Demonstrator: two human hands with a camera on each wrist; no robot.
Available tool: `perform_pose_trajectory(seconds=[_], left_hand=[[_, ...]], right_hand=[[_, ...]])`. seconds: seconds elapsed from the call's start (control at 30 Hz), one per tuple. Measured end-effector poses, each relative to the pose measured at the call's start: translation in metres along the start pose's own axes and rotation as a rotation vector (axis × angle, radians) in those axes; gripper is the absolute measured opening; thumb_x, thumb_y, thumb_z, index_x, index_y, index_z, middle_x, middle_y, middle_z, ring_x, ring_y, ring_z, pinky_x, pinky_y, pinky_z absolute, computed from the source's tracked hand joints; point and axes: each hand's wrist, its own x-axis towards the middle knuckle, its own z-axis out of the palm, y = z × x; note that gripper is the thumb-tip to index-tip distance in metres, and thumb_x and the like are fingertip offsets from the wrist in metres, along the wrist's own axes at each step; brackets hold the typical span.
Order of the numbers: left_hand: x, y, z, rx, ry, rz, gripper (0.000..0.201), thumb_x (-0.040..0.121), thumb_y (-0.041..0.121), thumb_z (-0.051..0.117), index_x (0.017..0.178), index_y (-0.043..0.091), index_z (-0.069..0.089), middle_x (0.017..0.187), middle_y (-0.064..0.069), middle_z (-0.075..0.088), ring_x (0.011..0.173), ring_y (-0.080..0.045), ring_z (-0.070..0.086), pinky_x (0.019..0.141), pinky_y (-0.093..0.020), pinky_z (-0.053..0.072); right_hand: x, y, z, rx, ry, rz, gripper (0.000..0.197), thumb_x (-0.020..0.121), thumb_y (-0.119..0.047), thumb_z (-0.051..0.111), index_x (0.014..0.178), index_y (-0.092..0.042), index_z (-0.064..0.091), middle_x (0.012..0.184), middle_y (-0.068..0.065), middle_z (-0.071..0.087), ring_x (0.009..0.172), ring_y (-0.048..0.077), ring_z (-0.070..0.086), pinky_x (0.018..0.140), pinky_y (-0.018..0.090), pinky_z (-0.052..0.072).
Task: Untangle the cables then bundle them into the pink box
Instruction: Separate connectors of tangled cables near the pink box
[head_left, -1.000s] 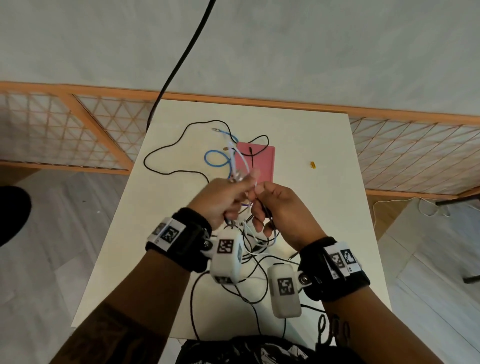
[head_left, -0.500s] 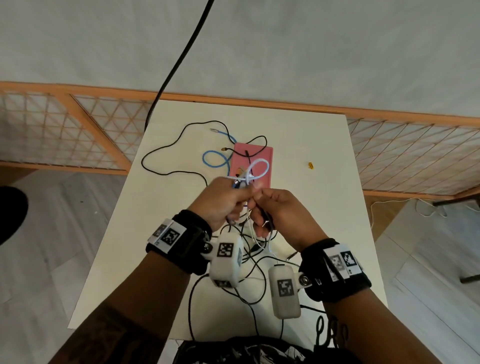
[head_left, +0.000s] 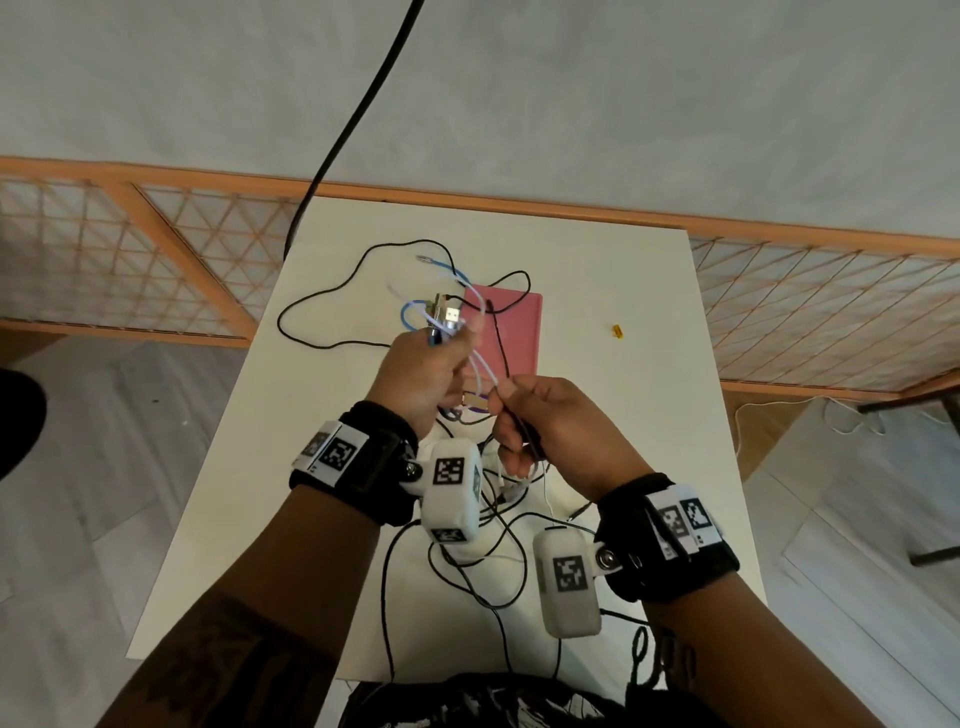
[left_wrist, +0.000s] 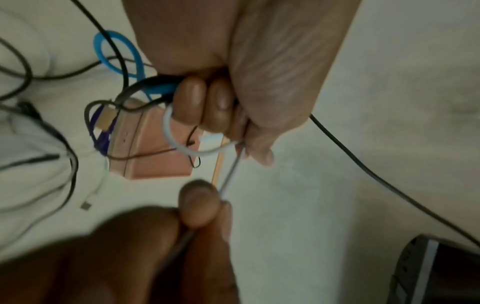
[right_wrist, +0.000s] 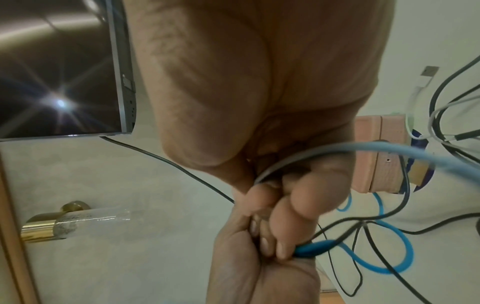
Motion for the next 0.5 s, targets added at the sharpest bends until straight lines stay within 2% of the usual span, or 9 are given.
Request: perform_pose_trajectory(seconds=[0.07,0.1,0.13,0.23,0.3,0.37,0.43,0.5], left_hand=[[-0.007,-0.002,-0.001,0.109,-0.147,-0.015,0.030,0.099,0.035,0.069,0.085,0.013,0.056,0.054,0.008,0.040,0.047,-0.010,0.026,0.043,-0.023,0.023],[-0.011,-0.003,0.001,0.156,-0.191,-0.010,0.027,0.099,0.032,0.070,0.084,0.014,0.058,0.054,0.008,0.044,0.046,-0.010,0.028,0.042,-0.023,0.024],[-0.013,-0.003,0.003,0.174,-0.177,0.000,0.027,0.100,0.028,0.070,0.080,0.014,0.057,0.051,0.009,0.046,0.044,-0.009,0.029,0.042,-0.022,0.025],[-0.007,0.004,-0.001,0.076,0.099,0.010,0.037,0.101,0.021,0.068,0.070,0.013,0.051,0.042,0.011,0.039,0.035,-0.007,0.032,0.040,-0.021,0.025],[-0.001,0.006,-0.013,0.058,0.166,0.012,0.032,0.101,0.026,0.068,0.079,0.007,0.054,0.044,0.010,0.034,0.036,-0.009,0.027,0.043,-0.023,0.024],[-0.003,0.006,-0.021,0.174,0.055,0.015,0.033,0.099,0.033,0.070,0.082,0.009,0.055,0.048,0.008,0.029,0.041,-0.011,0.022,0.045,-0.025,0.024],[-0.009,0.003,-0.022,0.341,-0.049,0.040,0.038,0.098,0.033,0.072,0.078,0.006,0.054,0.050,0.007,0.030,0.044,-0.012,0.024,0.046,-0.025,0.026],[-0.013,-0.001,-0.018,0.520,-0.052,0.133,0.040,0.097,0.032,0.072,0.068,0.012,0.053,0.050,0.009,0.035,0.045,-0.012,0.032,0.050,-0.025,0.033]], right_hand=[[0.000,0.002,0.000,-0.037,0.008,-0.020,0.029,0.110,-0.020,0.042,0.094,-0.006,0.061,0.058,0.004,0.048,0.045,0.021,0.050,0.049,0.026,0.040],[0.000,0.003,0.000,-0.052,0.014,-0.026,0.029,0.110,-0.020,0.042,0.095,-0.005,0.062,0.058,0.003,0.046,0.045,0.020,0.047,0.049,0.026,0.038],[0.000,0.004,0.000,-0.058,0.018,-0.030,0.028,0.110,-0.020,0.043,0.097,-0.004,0.062,0.058,0.002,0.045,0.045,0.019,0.044,0.048,0.025,0.037],[0.002,0.003,-0.003,-0.056,0.033,-0.029,0.030,0.110,-0.021,0.044,0.100,-0.001,0.064,0.058,-0.001,0.039,0.046,0.014,0.034,0.046,0.020,0.032],[0.002,0.001,-0.011,-0.127,0.079,-0.045,0.033,0.110,-0.023,0.044,0.096,-0.006,0.068,0.055,-0.008,0.038,0.047,0.009,0.031,0.047,0.017,0.029],[0.004,0.000,-0.019,-0.198,0.177,-0.077,0.034,0.109,-0.024,0.045,0.093,-0.008,0.071,0.055,-0.011,0.042,0.047,0.006,0.033,0.048,0.016,0.029],[0.009,0.000,-0.027,-0.160,0.298,-0.064,0.033,0.108,-0.024,0.046,0.090,-0.008,0.069,0.057,-0.008,0.046,0.047,0.007,0.034,0.048,0.018,0.029],[0.016,-0.005,-0.027,-0.108,0.371,-0.044,0.033,0.106,-0.025,0.049,0.090,-0.003,0.068,0.056,-0.006,0.044,0.051,0.014,0.032,0.048,0.023,0.028]])
